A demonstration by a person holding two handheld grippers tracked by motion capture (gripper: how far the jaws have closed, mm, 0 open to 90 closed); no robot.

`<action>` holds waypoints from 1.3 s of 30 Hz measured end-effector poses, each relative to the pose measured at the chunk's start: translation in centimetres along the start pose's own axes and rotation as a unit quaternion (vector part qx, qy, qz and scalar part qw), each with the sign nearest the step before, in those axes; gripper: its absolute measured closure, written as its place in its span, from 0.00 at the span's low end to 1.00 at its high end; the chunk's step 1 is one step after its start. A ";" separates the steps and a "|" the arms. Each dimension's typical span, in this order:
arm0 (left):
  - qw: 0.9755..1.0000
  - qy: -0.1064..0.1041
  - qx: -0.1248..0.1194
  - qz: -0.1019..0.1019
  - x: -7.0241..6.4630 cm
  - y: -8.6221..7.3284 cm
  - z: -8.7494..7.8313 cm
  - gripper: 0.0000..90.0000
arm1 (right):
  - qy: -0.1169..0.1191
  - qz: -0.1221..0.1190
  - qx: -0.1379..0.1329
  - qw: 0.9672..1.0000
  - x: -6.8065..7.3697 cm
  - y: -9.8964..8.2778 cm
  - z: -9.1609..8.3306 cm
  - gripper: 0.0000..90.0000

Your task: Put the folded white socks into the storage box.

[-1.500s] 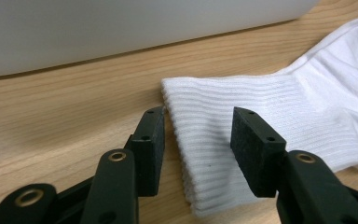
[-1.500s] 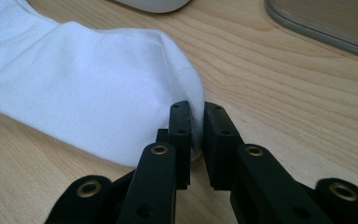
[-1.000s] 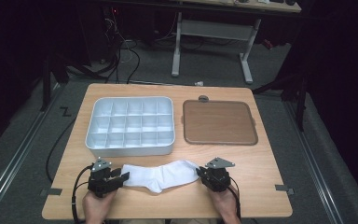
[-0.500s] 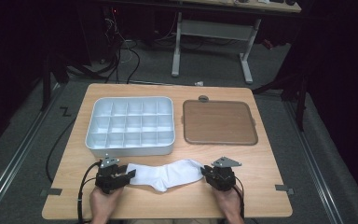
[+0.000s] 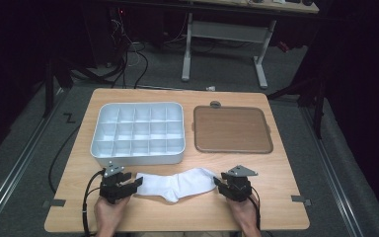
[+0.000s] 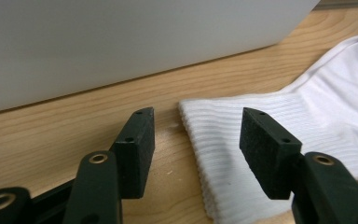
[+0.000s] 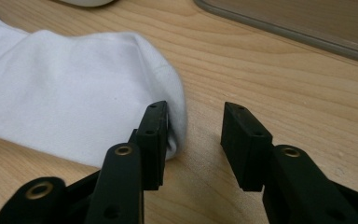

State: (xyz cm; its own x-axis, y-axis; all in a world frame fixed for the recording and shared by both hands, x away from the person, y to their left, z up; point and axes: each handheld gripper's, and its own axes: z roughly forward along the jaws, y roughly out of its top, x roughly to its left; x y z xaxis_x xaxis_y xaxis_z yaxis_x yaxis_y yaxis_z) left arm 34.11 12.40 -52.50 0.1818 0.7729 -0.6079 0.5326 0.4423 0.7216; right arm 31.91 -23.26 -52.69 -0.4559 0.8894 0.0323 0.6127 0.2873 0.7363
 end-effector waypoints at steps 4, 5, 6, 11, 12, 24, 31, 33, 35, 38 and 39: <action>1.000 -0.002 0.004 -0.003 -0.1 -0.1 -0.3 0.50 | -0.003 0.001 -0.020 1.000 0.3 0.5 -0.9 0.63; 1.000 -0.002 0.004 -0.003 -0.1 -0.1 -0.3 0.49 | -0.003 0.001 -0.020 1.000 0.3 0.5 -0.9 0.63; 1.000 0.007 0.007 0.006 -0.2 -0.3 -0.2 0.49 | -0.002 0.000 -0.035 0.999 0.4 1.0 -1.5 0.64; 1.000 0.013 0.009 0.011 -0.3 -0.8 0.1 0.51 | 0.015 -0.012 -0.052 0.998 1.3 1.8 -2.2 0.68; 1.000 0.012 0.010 0.011 -0.3 -1.0 0.2 0.51 | 0.027 -0.023 -0.053 0.998 1.8 2.0 -2.3 0.69; 0.999 0.022 0.013 0.030 -0.4 -1.5 0.4 0.60 | 0.102 -0.057 -0.030 0.993 6.1 3.1 0.5 0.76; 0.999 0.028 0.013 0.044 -0.5 -1.7 0.5 0.64 | 0.136 -0.091 -0.004 0.987 9.4 3.8 2.7 0.79; 0.999 0.026 0.010 0.044 -0.5 -1.7 0.5 0.67 | 0.139 -0.090 0.000 0.986 9.8 4.0 3.3 0.80; 0.999 0.024 0.013 0.041 -0.5 -1.7 0.5 0.70 | 0.139 -0.091 0.000 0.986 10.1 4.1 3.6 0.82; 0.999 0.021 0.015 0.040 -0.6 -1.7 0.6 0.75 | 0.137 -0.093 0.005 0.986 10.4 4.2 4.0 0.84; 0.999 0.021 0.015 0.040 -0.6 -1.7 0.6 0.75 | 0.136 -0.094 0.007 0.986 10.5 4.2 4.1 0.84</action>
State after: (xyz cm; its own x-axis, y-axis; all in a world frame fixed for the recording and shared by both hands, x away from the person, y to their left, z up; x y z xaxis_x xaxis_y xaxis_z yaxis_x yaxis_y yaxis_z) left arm 33.61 10.98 -53.55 0.1904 0.8236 -0.5342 0.5424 0.3653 0.7565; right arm 32.37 -11.27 -52.00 -0.7175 0.6922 0.0783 0.5092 0.4445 0.7370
